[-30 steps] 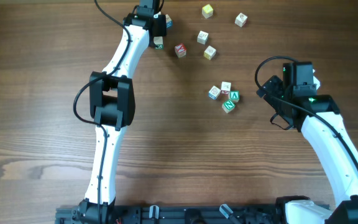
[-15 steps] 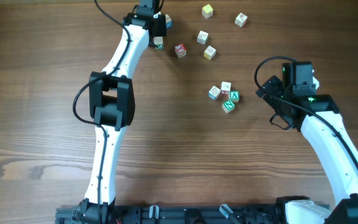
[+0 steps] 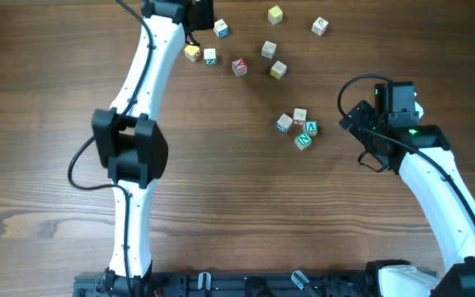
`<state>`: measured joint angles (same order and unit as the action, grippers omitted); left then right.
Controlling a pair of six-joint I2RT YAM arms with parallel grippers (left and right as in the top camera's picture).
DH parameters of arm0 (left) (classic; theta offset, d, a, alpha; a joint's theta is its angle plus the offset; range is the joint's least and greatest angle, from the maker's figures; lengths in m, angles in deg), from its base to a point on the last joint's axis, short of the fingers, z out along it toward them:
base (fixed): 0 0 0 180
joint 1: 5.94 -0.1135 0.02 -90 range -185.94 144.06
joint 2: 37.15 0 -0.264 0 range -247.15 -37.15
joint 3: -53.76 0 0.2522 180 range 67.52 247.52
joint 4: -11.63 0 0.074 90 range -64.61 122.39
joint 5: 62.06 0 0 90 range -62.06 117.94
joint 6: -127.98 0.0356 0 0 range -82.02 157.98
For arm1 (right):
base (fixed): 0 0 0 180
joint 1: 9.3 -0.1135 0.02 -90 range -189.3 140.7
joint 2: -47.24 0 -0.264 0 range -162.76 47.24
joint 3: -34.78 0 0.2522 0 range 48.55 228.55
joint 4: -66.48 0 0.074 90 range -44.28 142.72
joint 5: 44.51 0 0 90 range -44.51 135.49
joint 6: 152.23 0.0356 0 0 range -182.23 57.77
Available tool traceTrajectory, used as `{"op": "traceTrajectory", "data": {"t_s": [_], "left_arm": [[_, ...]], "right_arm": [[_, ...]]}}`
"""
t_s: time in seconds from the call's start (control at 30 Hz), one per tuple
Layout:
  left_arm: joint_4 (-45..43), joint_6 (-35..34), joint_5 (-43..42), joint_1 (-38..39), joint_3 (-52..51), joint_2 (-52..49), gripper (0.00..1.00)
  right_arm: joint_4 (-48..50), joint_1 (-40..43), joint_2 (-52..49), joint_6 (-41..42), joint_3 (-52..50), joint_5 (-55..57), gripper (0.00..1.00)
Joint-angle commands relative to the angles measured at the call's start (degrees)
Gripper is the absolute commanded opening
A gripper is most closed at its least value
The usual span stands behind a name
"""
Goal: Form a circle
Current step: 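Carry the held picture block down-right toward the block ring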
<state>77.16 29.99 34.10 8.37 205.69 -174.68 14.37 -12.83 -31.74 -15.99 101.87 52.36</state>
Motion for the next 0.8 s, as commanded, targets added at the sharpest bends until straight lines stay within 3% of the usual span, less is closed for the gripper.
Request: {"op": "traceTrajectory", "data": {"t_s": [0.0,0.17,0.33,0.47,0.6,0.77], "left_arm": [[5.6,0.3,-0.3,1.0,0.7,6.1,0.23],[15.9,0.3,-0.3,3.1,0.7,10.5,0.15],[23.9,0.3,-0.4,7.6,0.7,12.3,0.04],[29.0,0.6,-3.6,12.1,0.6,12.3,0.04],[33.0,5.3,-5.7,16.7,0.6,12.3,0.04],[35.2,6.1,-7.3,20.5,0.6,12.9,0.04]], "right_arm": [[0.1,0.1,-0.5,0.4,0.7,-0.5,1.00],[0.6,0.5,-0.5,0.3,0.7,-0.6,1.00],[-0.2,8.7,-0.4,-4.9,2.6,-8.6,1.00],[-3.8,18.4,-0.3,-9.2,3.3,-12.4,1.00],[-5.9,24.7,-0.3,-10.4,3.3,-12.3,1.00],[-5.8,25.6,-0.3,-12.0,3.2,-10.6,1.00]]}}
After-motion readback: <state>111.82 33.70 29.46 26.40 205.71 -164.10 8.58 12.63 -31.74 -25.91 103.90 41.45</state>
